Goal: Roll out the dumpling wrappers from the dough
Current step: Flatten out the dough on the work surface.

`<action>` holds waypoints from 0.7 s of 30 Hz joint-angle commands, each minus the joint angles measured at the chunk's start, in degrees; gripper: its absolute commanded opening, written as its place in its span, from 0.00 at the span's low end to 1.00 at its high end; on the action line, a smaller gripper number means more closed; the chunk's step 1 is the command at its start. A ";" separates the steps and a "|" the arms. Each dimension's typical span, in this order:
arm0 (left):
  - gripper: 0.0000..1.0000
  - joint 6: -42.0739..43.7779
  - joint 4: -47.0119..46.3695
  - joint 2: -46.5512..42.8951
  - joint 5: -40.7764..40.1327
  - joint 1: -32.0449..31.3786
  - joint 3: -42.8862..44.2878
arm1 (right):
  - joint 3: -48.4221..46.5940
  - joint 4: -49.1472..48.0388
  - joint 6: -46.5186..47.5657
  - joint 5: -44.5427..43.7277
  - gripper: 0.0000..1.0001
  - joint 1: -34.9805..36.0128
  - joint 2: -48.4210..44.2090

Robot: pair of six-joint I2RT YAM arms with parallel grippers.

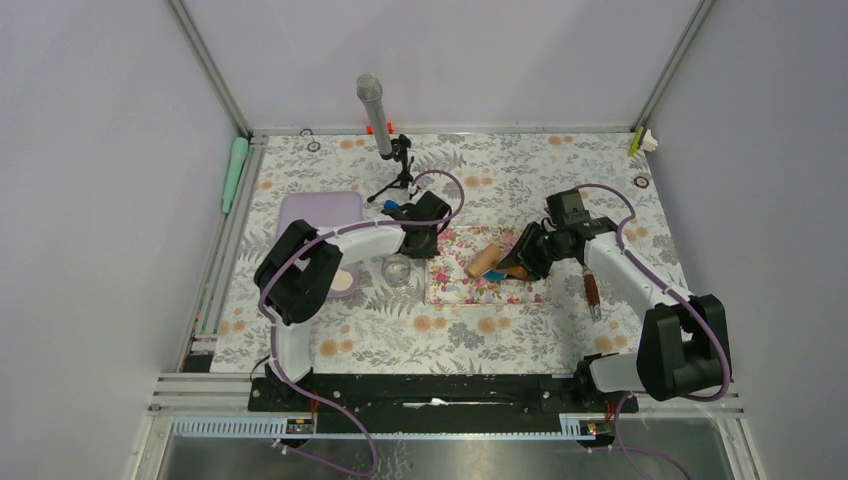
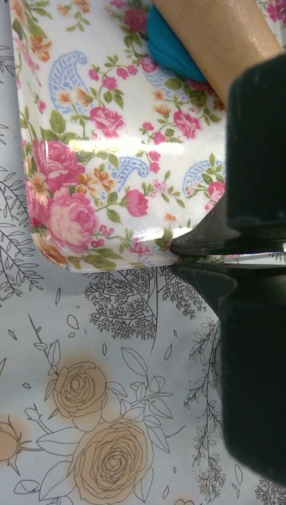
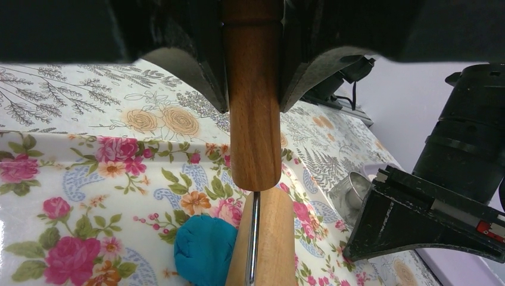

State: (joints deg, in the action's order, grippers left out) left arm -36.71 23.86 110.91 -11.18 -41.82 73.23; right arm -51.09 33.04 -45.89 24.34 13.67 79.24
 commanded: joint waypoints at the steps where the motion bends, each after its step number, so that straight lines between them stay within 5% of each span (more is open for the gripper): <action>1: 0.00 1.76 5.10 -1.07 1.53 -0.80 -2.65 | 5.72 1.65 -0.57 -16.57 0.00 -0.40 4.42; 21: 0.00 2.84 4.07 -1.67 2.66 -0.80 -3.44 | 5.14 -3.97 0.18 -14.77 0.00 -0.39 11.72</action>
State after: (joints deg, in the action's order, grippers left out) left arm -36.73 22.76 109.95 -11.62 -41.34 71.70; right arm -50.46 18.96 -46.30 27.42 13.82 86.28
